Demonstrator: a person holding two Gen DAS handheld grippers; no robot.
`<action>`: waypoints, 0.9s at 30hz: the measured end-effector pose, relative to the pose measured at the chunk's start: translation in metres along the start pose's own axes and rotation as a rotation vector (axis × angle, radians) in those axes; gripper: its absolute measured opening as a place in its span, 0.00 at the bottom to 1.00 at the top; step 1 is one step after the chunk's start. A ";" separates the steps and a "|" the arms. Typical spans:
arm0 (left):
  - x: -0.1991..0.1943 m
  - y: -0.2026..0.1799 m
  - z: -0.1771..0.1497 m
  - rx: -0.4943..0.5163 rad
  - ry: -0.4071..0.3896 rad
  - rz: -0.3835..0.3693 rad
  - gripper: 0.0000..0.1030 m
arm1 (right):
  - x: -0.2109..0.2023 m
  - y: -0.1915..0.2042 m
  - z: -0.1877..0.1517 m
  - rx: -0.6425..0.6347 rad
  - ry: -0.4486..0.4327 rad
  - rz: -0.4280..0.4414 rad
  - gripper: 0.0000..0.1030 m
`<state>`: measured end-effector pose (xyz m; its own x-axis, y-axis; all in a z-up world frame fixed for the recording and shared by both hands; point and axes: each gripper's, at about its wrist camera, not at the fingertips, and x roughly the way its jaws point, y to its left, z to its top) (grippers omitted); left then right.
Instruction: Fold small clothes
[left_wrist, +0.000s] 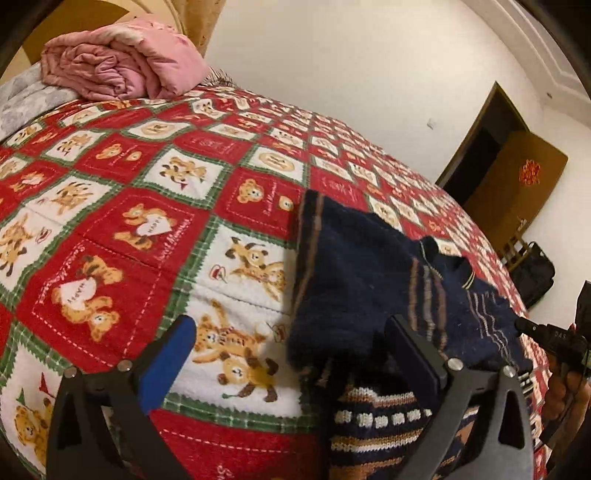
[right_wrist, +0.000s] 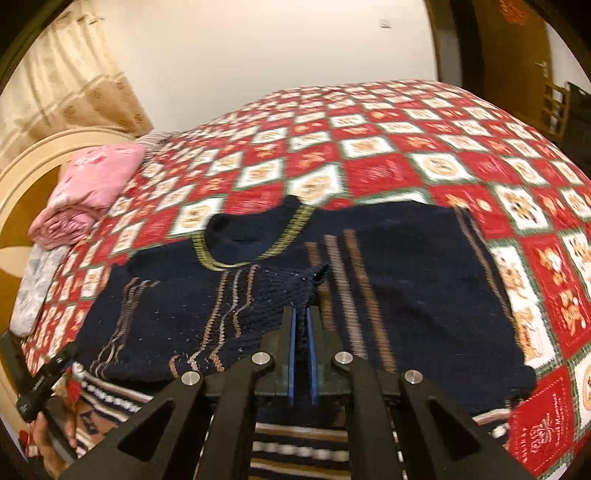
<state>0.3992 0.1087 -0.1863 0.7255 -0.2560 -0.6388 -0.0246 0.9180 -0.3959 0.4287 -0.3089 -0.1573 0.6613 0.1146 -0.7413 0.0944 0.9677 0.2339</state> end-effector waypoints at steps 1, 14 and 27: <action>0.000 0.000 0.000 0.002 -0.001 -0.001 1.00 | 0.001 -0.003 0.000 0.006 -0.001 -0.005 0.05; 0.015 -0.025 -0.008 0.139 0.098 0.056 1.00 | 0.029 -0.025 -0.005 0.015 0.091 -0.086 0.02; 0.012 -0.033 -0.014 0.205 0.115 0.027 1.00 | 0.020 -0.020 0.028 0.051 0.055 0.074 0.63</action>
<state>0.3991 0.0706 -0.1901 0.6434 -0.2528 -0.7226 0.1056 0.9642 -0.2433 0.4610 -0.3320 -0.1594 0.6262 0.1986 -0.7540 0.0854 0.9437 0.3195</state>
